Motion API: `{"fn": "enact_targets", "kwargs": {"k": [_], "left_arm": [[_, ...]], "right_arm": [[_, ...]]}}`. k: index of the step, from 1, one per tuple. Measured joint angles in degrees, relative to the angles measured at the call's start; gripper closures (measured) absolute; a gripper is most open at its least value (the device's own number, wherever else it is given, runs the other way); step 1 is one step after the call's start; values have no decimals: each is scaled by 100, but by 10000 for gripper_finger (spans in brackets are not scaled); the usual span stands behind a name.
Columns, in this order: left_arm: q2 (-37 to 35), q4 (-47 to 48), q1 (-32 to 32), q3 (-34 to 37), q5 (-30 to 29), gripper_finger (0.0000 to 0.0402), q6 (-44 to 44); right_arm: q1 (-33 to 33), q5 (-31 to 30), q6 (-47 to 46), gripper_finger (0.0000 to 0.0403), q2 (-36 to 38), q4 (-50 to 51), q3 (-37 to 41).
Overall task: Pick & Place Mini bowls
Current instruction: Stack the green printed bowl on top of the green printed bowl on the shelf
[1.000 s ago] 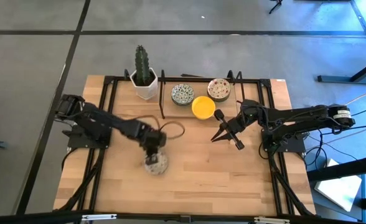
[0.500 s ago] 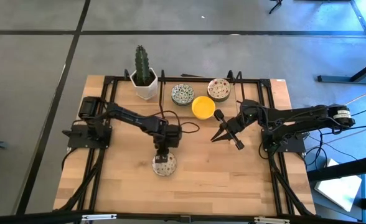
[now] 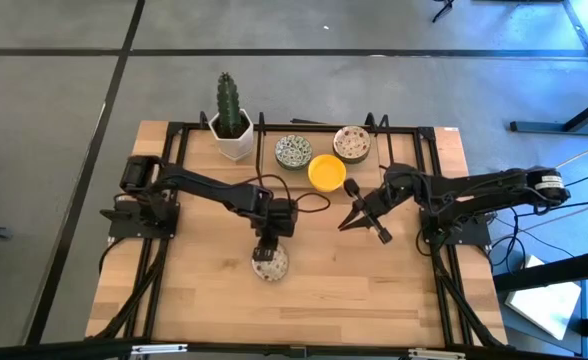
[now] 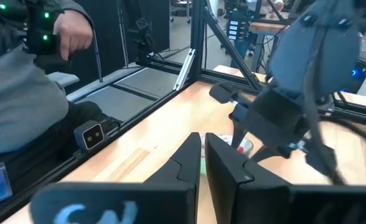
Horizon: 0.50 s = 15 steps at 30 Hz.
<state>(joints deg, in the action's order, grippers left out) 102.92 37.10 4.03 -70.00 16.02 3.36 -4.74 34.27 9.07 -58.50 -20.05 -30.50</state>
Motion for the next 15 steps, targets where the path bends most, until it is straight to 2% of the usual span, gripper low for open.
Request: {"fn": "enact_targets", "kwargs": {"k": [7,15], "left_arm": [[-378,354,86,-45,-574,256,17],[-1021,594,169,-45,-1284,269,81]], "right_arm": [[135,-76,38,377,-2,-32,0],[154,-179,23,377,-2,-63,0]]}}
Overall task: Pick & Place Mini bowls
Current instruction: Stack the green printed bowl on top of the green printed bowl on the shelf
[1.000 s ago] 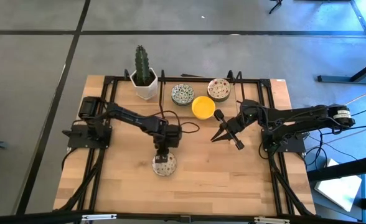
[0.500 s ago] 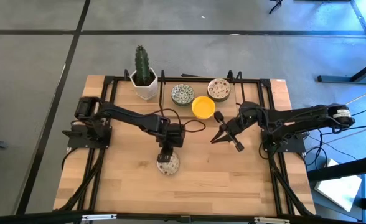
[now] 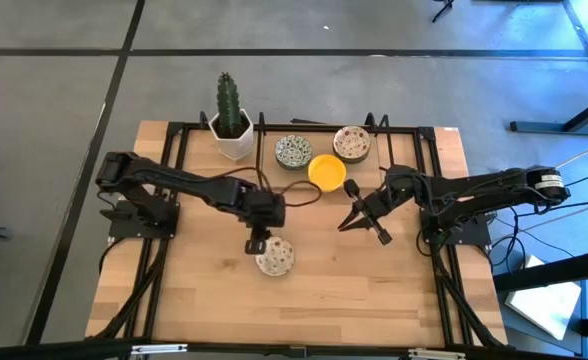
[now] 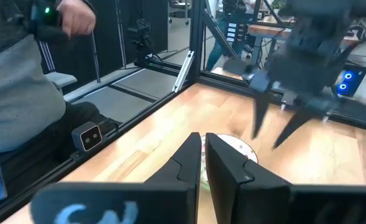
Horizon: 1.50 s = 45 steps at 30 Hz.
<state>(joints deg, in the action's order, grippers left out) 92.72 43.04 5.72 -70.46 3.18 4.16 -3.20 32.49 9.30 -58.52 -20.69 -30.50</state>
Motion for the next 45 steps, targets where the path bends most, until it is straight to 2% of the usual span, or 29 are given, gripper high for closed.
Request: {"fn": "enact_targets", "kwargs": {"k": [2,5,8,11,13,15,16,19,20,22,27,31,37,41,45], "left_arm": [[-306,252,79,2,-437,278,-39],[-1059,169,389,316,-1445,300,-193],[-2204,-273,774,994,-2353,331,-168],[-3577,-803,1032,1926,-2814,362,-66],[-4421,-1440,1069,2565,-2859,382,-132],[-5142,-2487,920,3145,-2732,396,-416],[-5427,-3116,799,3401,-2513,397,-679],[-6128,-4367,405,4114,-1271,399,-1209],[-6278,-4563,277,4293,-1025,399,-1199],[-6594,-4728,51,4589,-1036,400,-844],[-7210,-4879,40,5218,-1723,400,-406],[-7314,-4991,185,5673,-2456,400,-291],[-7312,-5395,353,6286,-2563,400,-466],[-7295,-6004,351,6452,-2987,399,-1104],[-7292,-6244,351,6583,-3354,393,-1375]], "right_arm": [[32,-2,-9,377,0,0,0],[80,2,-24,377,0,0,0],[123,0,-5,377,0,0,0],[133,0,14,377,0,-2,0],[136,-44,18,377,0,-33,0],[136,-198,35,377,0,-58,0],[136,-293,37,377,0,-90,0],[136,-540,82,377,0,-202,0],[136,-587,115,377,0,-225,0],[139,-595,132,377,0,-224,0],[179,-596,170,377,0,-170,0],[179,-596,304,377,-19,-127,0],[184,-606,292,377,-428,-372,-2],[203,-1390,-123,378,-914,-697,-101],[338,-1777,-346,393,-1636,91,-971]]}}
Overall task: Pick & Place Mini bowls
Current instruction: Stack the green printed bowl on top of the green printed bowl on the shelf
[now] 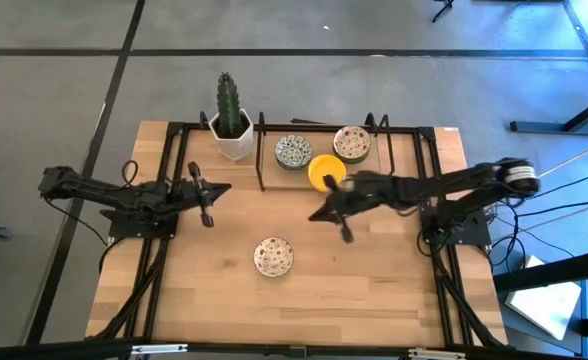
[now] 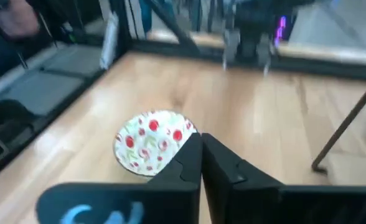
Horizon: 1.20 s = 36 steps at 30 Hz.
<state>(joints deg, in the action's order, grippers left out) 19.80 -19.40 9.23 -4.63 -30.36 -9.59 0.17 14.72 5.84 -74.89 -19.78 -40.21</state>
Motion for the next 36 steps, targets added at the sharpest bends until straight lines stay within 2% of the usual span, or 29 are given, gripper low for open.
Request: {"fn": "enact_targets", "kwargs": {"k": [2,9,14,21,27,31,36], "left_arm": [[1,49,0,71,-20,390,83],[2,471,0,136,-100,393,269],[2,461,0,136,-108,395,127],[2,489,0,136,-3,389,209],[2,498,0,136,99,393,304],[2,634,0,135,106,395,435],[2,696,0,135,113,392,566]], "right_arm": [[191,-251,-4,398,-436,648,-641],[584,-592,-379,379,-2044,4335,-3522],[704,-577,-320,355,-3145,5863,-4969],[866,-745,-258,263,-4152,6140,-6099],[716,-944,-473,184,-4611,6249,-6423],[464,-934,-608,161,-4712,6375,-6423],[333,-860,-668,158,-4726,6324,-6362]]}}
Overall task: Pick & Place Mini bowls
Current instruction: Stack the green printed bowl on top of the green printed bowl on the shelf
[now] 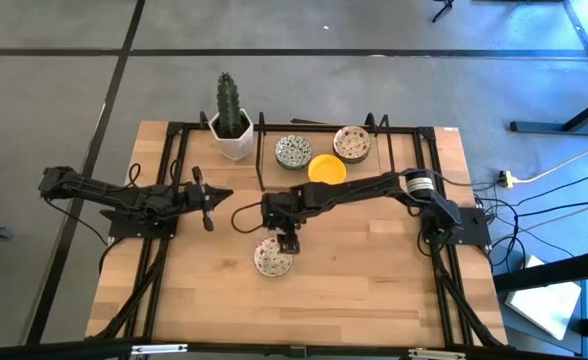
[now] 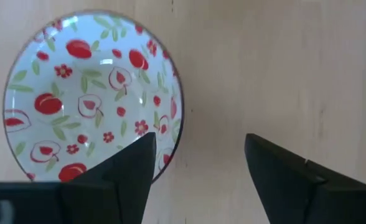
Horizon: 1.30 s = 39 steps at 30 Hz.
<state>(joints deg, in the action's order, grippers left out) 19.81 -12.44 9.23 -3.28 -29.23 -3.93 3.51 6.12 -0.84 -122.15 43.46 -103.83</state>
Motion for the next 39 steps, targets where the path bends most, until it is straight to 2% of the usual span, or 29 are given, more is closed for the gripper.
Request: {"fn": "enact_targets", "kwargs": {"k": [21,25,32,34,39], "left_arm": [[0,47,0,-3,72,389,112],[0,44,0,-3,70,390,123],[0,113,0,-5,72,395,123],[0,121,0,-5,72,394,125],[0,118,0,-3,74,389,253]], "right_arm": [[223,25,-22,164,-306,-208,112],[223,275,-26,212,-306,-256,112],[221,308,-144,373,-302,-363,110],[204,292,-119,386,-275,-351,99],[136,533,-48,379,-267,-356,101]]}}
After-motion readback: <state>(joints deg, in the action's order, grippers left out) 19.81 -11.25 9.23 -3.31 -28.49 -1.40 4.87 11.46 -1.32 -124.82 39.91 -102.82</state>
